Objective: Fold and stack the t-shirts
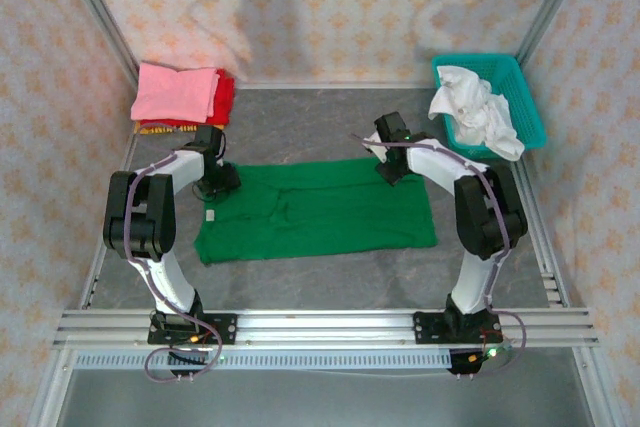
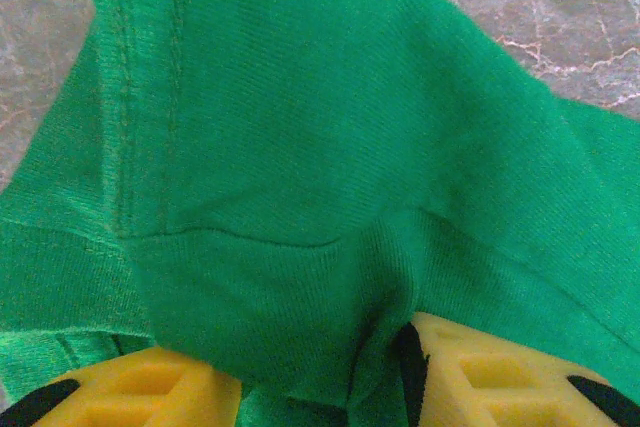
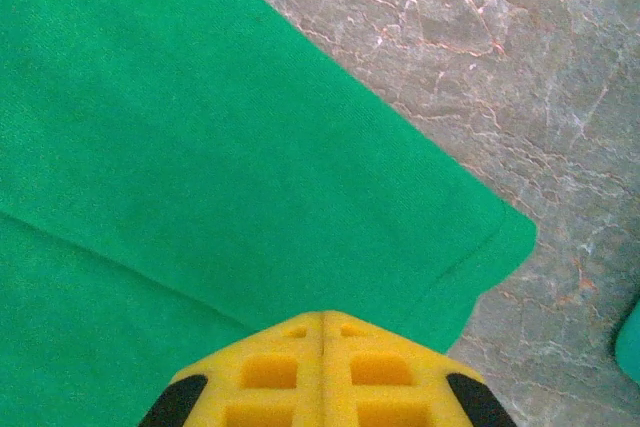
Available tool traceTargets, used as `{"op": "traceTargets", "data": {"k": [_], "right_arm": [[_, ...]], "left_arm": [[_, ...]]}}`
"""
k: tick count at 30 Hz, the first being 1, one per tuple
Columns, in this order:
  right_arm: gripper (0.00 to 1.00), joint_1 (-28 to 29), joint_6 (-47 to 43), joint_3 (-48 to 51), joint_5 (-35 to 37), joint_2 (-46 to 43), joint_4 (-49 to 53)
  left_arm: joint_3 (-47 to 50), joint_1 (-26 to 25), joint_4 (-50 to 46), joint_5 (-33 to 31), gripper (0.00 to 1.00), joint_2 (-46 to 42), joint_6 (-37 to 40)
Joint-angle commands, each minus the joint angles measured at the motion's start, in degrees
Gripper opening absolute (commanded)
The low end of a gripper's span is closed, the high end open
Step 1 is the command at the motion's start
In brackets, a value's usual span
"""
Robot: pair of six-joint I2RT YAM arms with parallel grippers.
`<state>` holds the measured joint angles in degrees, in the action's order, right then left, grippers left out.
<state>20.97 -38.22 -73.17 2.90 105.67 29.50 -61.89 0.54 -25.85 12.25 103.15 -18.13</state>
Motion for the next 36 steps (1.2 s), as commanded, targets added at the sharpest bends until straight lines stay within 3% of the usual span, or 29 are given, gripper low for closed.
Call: {"op": "traceTargets", "data": {"k": [1, 2, 3, 9, 13, 19, 23, 28, 36], "right_arm": [[0.19, 0.4, -0.1, 2.0, 3.4, -0.7, 0.4], [0.42, 0.4, -0.6, 2.4, 4.1, -0.4, 0.1], [0.53, 0.4, -1.1, 2.6, 4.9, 0.2, -0.1], [0.56, 0.2, -3.1, 2.9, 6.9, 3.4, -0.4], [0.53, 0.2, -3.2, 2.4, 7.7, 5.8, -1.5], [0.31, 0.0, -3.6, 2.8, 7.9, 6.9, -4.7], [0.23, 0.1, -3.8, 3.2, 8.7, 5.9, -5.1], [0.16, 0.1, -4.1, 3.6, 9.6, 4.3, -5.8], [0.16, -0.1, -3.4, 2.6, 11.9, 3.8, -5.9]], "left_arm": [[-0.2, 0.4, 0.1, 1.4, 0.46, 1.5, -0.4], [-0.2, 0.4, -0.1, 1.5, 0.46, 1.5, -0.4], [-0.1, 0.4, 0.0, 1.5, 0.46, 1.5, -0.4], [0.3, 0.5, 0.3, 1.5, 0.46, 1.7, -0.7], [0.1, 0.4, 0.4, 1.7, 0.46, 1.9, -0.9], [0.1, 0.5, 0.3, 1.7, 0.46, 1.9, -0.8], [0.2, 0.5, 0.4, 1.8, 0.46, 2.0, -1.0], [0.0, 0.5, 0.4, 1.8, 0.46, 2.0, -1.0], [0.3, 0.4, 0.5, 1.9, 0.46, 2.0, -0.9]]}}
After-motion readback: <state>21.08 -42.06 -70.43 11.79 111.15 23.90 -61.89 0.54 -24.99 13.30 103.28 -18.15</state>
